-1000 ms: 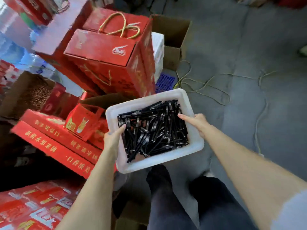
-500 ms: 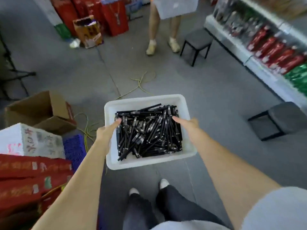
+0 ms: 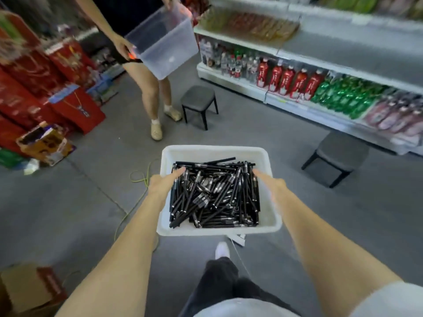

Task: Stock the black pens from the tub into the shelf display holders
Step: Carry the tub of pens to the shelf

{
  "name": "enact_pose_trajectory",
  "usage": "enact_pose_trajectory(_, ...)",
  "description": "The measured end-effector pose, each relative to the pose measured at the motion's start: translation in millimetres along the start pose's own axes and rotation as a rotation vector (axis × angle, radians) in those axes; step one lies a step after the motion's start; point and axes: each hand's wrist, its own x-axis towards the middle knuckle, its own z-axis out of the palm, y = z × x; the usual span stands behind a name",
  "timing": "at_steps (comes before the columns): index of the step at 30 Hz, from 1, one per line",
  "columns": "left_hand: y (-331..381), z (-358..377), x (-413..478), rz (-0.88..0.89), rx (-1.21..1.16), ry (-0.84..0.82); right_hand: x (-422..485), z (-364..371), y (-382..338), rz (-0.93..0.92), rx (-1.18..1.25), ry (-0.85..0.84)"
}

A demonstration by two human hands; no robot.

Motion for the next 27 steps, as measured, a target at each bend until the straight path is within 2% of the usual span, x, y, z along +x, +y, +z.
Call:
enact_pose_trajectory(6,109.7,84.5,56.3,0.133,0.113,-0.118,45.1,-26.8,-74.4,0.012,0.149,0.105)
enact_pose_trajectory(12,185.2,185.4,100.4,0.19,0.151,-0.279,106.8,-65.4,-149.4,0.026,0.269,0.293)
enact_pose_trajectory(18,261.4,282.8,152.1,0.155,0.218,-0.251,199.9,-94.4,-237.6,0.039,0.307,0.323)
enact_pose_trajectory(20,296.6,325.4,170.7,0.165,0.246,-0.29,237.2,-108.5,-268.4,0.066,0.341,0.309)
enact_pose_trajectory(23,349.7,394.4,198.8,0.218,0.312,-0.265,281.6,-138.5,-311.3,0.079,0.399,0.278)
enact_pose_trajectory(27,401.0,472.3,215.6,0.264,0.346,-0.347,328.9,-179.2,-368.3,0.103,0.432,0.438)
